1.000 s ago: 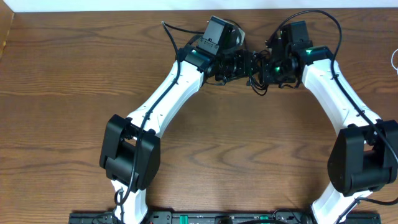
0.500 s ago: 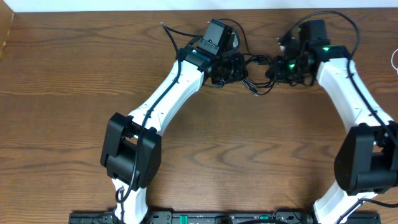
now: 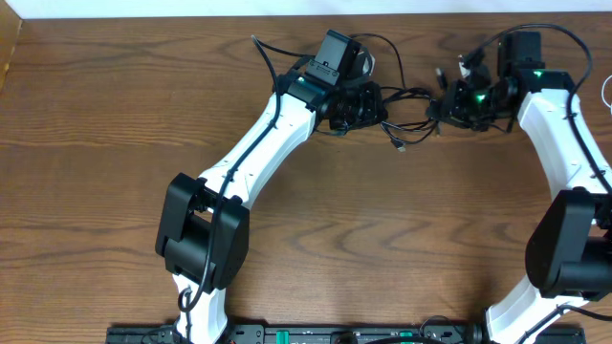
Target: Untangle cables
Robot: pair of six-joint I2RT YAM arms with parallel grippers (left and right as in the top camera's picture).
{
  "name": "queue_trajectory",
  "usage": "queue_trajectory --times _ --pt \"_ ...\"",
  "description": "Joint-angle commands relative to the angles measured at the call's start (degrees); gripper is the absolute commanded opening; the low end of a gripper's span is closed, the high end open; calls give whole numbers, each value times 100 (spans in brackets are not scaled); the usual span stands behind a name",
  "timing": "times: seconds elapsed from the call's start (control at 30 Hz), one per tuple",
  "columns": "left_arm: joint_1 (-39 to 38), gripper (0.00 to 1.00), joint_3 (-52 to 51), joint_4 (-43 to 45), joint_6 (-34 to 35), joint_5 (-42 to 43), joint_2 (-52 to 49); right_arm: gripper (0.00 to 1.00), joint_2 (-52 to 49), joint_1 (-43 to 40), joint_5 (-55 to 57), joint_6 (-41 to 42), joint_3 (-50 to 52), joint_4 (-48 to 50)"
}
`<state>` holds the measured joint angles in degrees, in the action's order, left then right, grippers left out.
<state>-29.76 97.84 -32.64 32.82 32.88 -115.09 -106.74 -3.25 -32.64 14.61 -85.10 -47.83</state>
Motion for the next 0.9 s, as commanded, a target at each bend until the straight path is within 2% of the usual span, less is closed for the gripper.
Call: queue_trajectory --times 0.0,0.1,0.27,0.33,0.43,0.5,0.67,0.77,0.87 --pt "426 8 -13 -273 -284 -748 -22 11 142 -654 2017 251 -24 17" --pt "474 8 -13 -376 -520 -745 -24 14 142 -656 2529 361 -24 2" --pt "490 8 -13 -439 -861 -492 -22 13 142 -570 2175 225 -24 66" --pt "490 8 -13 -372 -1165 -101 -24 21 142 -472 1534 -260 -24 203" --pt "501 8 -13 -199 -1768 741 -24 43 142 -337 142 -1095 -24 417" --pt "525 8 -11 -129 -2127 1335 -24 53 142 -271 -577 -1259 -24 529" --pt "560 8 -13 -133 -2752 2299 -24 59 142 -90 -1659 -1261 -24 811" --pt "560 8 -13 -114 -2811 2492 -24 64 142 85 -1740 -1458 -24 866" --pt "566 8 -11 -98 -2806 2702 -24 65 140 269 -1508 -1513 -24 861"
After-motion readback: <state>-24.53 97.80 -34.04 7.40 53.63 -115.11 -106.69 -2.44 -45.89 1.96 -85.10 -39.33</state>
